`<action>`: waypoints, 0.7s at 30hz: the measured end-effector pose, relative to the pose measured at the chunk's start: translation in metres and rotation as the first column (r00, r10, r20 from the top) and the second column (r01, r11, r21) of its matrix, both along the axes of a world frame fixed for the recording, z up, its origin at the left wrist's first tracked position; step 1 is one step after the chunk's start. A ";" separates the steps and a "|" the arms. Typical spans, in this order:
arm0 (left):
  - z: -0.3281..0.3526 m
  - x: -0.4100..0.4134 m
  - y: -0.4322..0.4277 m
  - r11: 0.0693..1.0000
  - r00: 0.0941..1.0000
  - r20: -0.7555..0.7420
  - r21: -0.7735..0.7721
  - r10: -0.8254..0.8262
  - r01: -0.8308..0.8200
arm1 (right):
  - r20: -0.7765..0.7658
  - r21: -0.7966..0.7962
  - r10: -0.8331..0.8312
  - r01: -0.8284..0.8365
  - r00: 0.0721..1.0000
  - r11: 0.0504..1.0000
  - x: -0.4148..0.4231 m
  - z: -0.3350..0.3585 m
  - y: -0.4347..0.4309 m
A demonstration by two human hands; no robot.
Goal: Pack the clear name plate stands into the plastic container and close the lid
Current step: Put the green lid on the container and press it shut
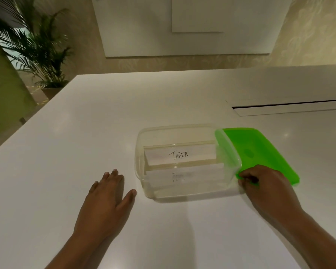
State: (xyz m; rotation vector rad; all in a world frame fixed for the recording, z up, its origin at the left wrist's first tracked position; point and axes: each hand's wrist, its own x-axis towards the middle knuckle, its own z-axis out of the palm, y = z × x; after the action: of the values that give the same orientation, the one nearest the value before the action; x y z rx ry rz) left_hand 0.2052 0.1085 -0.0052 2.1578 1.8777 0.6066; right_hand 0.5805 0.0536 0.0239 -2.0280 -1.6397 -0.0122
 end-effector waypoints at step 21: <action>0.140 0.013 0.038 0.916 0.818 0.520 0.399 -0.247 0.023 | 0.001 0.710 0.352 -0.248 0.936 0.658 -0.013 0.134 0.020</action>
State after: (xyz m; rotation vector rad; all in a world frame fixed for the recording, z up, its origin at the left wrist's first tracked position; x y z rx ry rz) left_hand 0.2180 0.1470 0.1352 1.9726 1.3454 1.4881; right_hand 0.5672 0.0735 0.1579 -1.1316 -1.5399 -0.3259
